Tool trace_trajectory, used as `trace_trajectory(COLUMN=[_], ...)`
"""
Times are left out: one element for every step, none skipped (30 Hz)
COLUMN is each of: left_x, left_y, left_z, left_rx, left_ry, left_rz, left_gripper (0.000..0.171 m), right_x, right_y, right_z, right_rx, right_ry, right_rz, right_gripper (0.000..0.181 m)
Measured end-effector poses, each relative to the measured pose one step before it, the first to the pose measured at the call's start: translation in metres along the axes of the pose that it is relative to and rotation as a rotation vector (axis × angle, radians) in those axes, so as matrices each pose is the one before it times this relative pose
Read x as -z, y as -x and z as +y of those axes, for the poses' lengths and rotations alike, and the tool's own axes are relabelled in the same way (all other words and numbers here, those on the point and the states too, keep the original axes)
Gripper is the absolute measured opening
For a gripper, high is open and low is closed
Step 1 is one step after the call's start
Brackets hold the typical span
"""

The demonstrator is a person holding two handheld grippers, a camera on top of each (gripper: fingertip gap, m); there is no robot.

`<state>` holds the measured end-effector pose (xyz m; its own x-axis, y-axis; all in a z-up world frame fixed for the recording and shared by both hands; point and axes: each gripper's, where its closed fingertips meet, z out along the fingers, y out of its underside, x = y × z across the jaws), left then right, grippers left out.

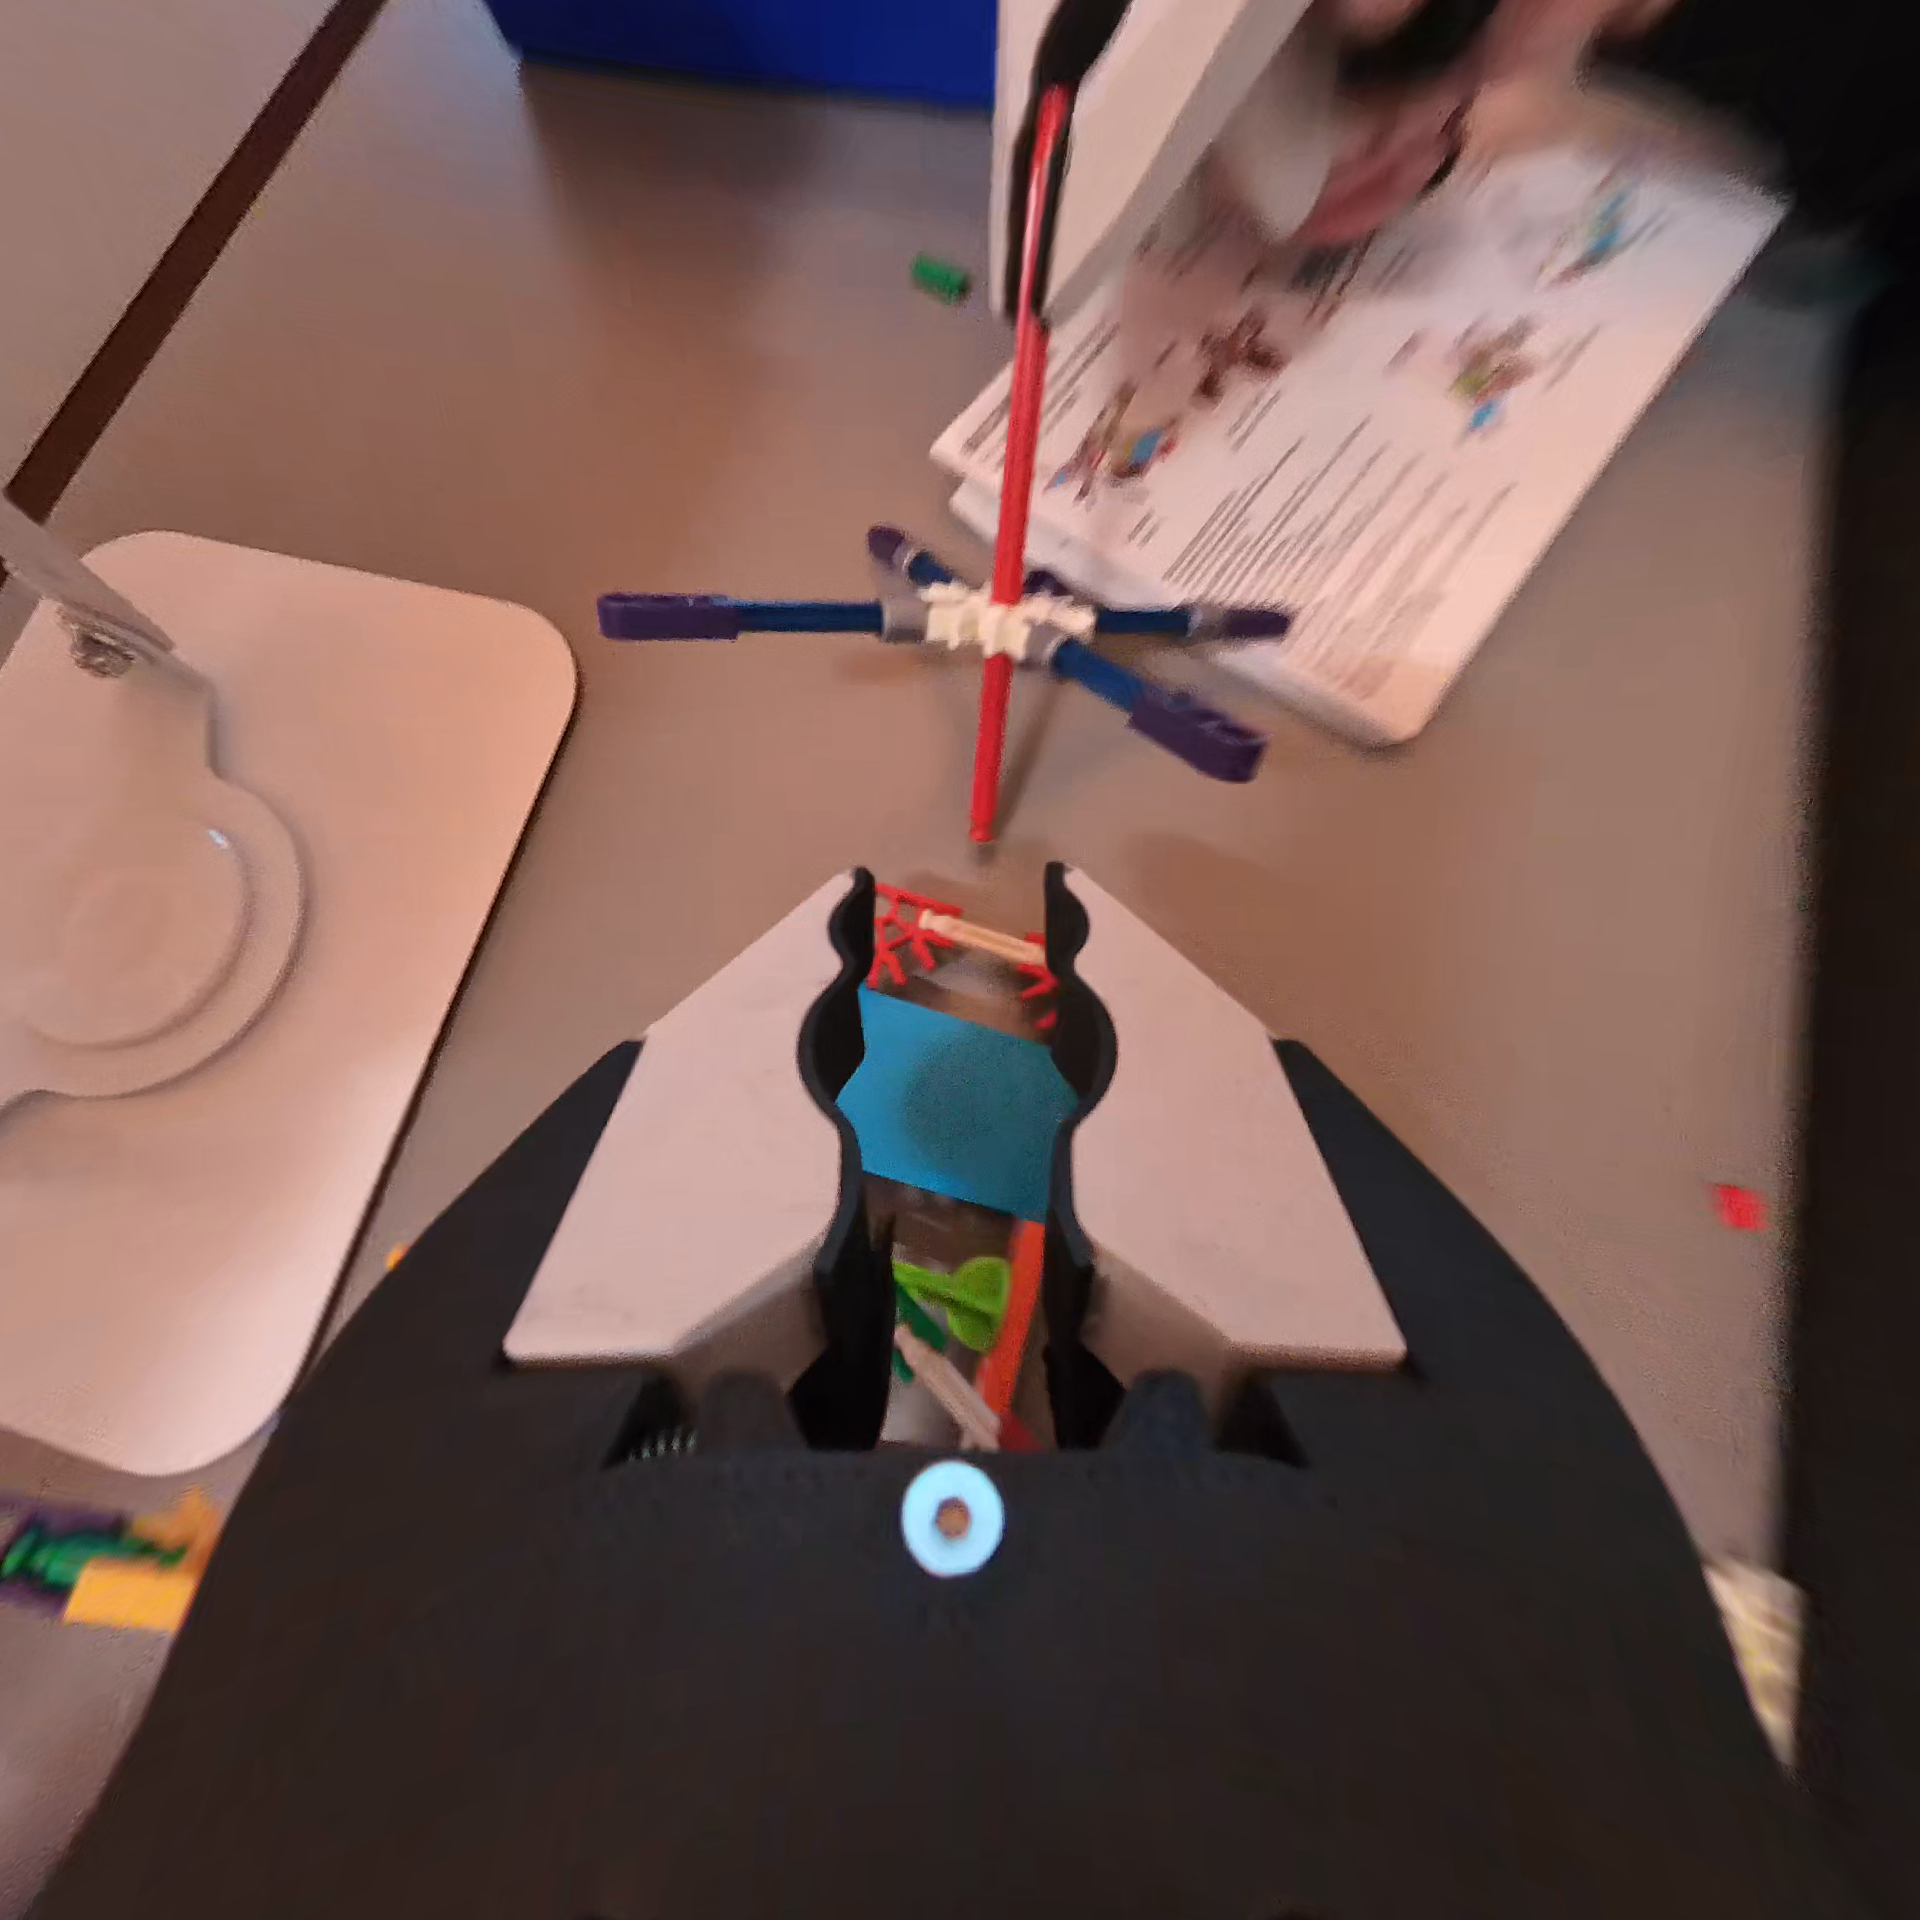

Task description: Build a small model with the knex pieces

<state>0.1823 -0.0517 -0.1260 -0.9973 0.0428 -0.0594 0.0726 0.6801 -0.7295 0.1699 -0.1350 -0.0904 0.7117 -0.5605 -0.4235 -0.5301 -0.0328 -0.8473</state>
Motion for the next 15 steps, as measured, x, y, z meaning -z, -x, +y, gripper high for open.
trace_trajectory(left_x=[-0.01027,-0.0081,-0.00532,-0.00406,-0.00446,-0.00413,-0.00344,-0.00322,-0.00267,-0.00117,-0.00072,-0.00012,0.00003,0.00036,0.00108], left_y=[-0.00334,-0.00671,-0.00186,-0.00176,0.00137,0.0038,-0.00007,-0.00202,0.00053,0.0009,0.00041,0.00093,0.00128,-0.00121,0.00137], left_z=[0.00361,-0.00015,-0.00394,-0.00473,-0.00257,-0.0023,-0.00423,-0.00117,0.00117,-0.00094,-0.00073,0.00027,-0.0002,-0.00026,-0.00023], left_rx=[-0.0346,-0.0237,-0.0403,-0.0375,-0.0095,0.0007,-0.0021,-0.0095,-0.021,-0.0209,-0.0094,-0.0105,-0.009,-0.0062,-0.0012], left_ry=[0.03467,0.02017,0.00521,-0.00095,0.01046,0.00605,-0.01138,0.00705,0.0204,0.00231,0.00241,0.00632,0.0006,-0.00266,-0.00209], left_rz=[0.0014,0.0222,-0.0108,-0.0038,-0.0072,-0.0165,0.0014,0.0087,-0.0124,-0.014,-0.0054,-0.0064,-0.0093,0.0051,-0.0109], left_gripper=[0.03,0.032,0.031,0.029,0.028,0.025,0.021,0.019,0.015,0.008,0.004,0.003,0.003,0.003,0.003], right_x=[0.00037,0.00051,0.00094,0.00074,0.00026,-0.00018,-0.00017,-0.00022,-0.00041,-0.00052,-0.00066,-0.00048,-0.00019,-0.00048,-0.00035], right_y=[-0.00005,-0.00001,-0.00005,-0.00006,0.00003,-0.00006,0.0004,0.00061,0.00048,0.00041,0.00067,0.00017,0.00019,0.00074,-0.00015], right_z=[-0.00001,0.00005,-0.00024,-0.00025,0.00014,0.00018,0.00001,-0.00023,-0.00018,0.00011,0.00002,-0.00059,-0.00103,-0.00099,-0.00248], right_rx=[-0.0011,0.0007,0.0007,0.0014,-0.0006,-0.0024,0.0002,0.0006,0.0005,0.0012,0.0014,0.0028,0.0025,0.0019,0.0048], right_ry=[-0.003,-0.0021,-0.0026,-0.0019,-0.0009,-0.0009,-0.0002,-0.0006,0.0005,0.0024,0.003,0.0003,-0.0018,-0.0018,-0.0098], right_rz=[-0.003,-0.0021,-0.0008,-0.0014,-0.0028,-0.0034,-0.0034,-0.0041,-0.0034,-0.0033,-0.0035,0.0008,0.0017,0.0001,0.0098], right_gripper=[0.002,0.002,0.001,0.001,0.001,0.002,0.002,0.001,0.001,0.001,0.001,0.001,0.001,0.002,0.002])
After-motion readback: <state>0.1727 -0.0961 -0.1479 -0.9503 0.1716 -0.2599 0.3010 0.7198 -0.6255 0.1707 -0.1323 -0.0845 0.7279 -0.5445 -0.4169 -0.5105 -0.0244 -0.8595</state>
